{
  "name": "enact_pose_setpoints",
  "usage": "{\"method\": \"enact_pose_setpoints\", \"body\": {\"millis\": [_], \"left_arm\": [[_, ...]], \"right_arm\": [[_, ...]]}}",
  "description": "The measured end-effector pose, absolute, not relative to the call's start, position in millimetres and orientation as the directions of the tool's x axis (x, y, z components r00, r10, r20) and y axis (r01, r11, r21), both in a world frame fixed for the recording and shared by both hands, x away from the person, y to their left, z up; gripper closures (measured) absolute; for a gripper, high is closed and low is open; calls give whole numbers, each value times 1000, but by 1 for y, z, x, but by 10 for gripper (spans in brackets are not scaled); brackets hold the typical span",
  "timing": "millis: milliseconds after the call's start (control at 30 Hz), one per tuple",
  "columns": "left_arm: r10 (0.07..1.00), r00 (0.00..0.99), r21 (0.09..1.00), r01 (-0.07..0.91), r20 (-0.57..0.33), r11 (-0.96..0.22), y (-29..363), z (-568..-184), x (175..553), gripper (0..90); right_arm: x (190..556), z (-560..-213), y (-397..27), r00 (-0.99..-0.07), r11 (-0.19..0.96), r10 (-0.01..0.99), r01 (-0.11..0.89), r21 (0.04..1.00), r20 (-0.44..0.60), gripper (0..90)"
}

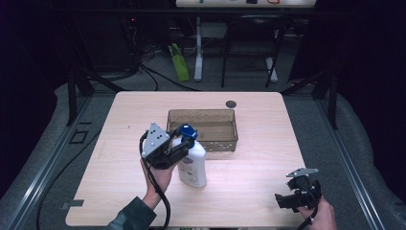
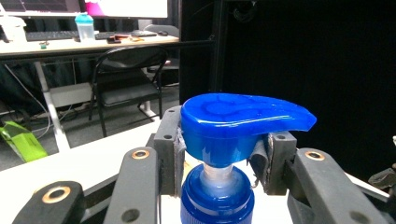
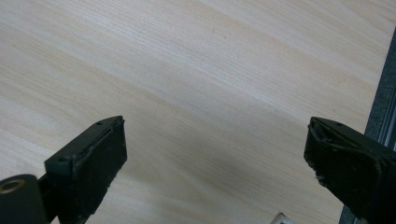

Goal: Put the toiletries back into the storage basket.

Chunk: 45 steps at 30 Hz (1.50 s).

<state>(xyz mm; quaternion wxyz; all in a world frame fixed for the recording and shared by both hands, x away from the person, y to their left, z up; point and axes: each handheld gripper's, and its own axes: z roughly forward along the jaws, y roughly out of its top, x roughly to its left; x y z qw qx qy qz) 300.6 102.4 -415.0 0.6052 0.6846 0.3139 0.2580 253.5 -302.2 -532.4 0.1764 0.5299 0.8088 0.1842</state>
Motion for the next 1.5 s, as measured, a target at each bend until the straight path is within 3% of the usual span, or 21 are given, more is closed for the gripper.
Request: {"method": "enact_pose_setpoints", "body": {"millis": [1500], "left_arm": [[751, 660, 998, 63, -23, -25, 117, -388, 305, 588]], "right_arm": [[252, -532, -301, -379, 384, 918, 785, 487, -113, 50]]}}
